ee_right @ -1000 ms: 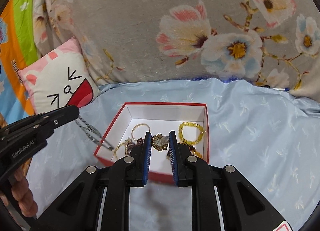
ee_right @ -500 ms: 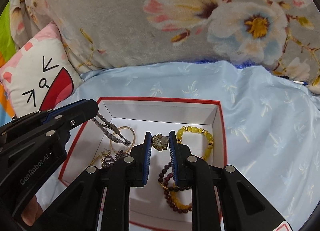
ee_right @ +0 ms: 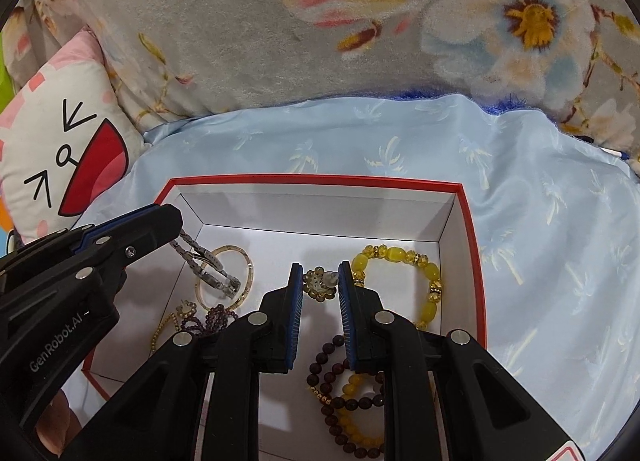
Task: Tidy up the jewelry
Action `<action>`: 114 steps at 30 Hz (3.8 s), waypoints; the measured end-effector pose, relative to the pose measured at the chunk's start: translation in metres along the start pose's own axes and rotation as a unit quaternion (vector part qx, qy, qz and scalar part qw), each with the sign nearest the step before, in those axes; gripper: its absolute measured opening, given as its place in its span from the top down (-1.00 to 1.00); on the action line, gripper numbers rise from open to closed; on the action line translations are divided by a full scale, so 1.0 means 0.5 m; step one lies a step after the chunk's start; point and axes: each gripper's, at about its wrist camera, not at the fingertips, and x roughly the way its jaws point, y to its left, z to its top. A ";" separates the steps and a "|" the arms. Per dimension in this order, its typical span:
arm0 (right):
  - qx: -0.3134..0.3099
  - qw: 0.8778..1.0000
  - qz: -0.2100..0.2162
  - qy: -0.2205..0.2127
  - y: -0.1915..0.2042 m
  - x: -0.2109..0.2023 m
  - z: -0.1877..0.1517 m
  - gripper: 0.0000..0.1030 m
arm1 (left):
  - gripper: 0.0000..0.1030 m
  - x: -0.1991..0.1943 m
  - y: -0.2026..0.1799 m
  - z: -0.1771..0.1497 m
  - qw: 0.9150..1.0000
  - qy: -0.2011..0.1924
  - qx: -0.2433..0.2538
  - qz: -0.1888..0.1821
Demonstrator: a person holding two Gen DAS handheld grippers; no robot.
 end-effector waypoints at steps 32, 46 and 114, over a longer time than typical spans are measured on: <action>-0.010 1.000 -0.005 0.012 0.007 0.022 -0.006 0.67 | 0.82 0.023 0.017 -0.009 1.000 0.009 -0.004 0.008; -0.028 0.999 -0.028 -0.009 0.017 -0.019 -0.021 0.32 | 0.81 -0.009 0.005 -0.027 1.000 -0.012 0.011 0.025; 0.010 0.987 -0.122 -0.108 0.009 -0.253 -0.217 -0.70 | -0.78 -0.196 -0.015 -0.211 0.988 -0.045 -0.014 0.144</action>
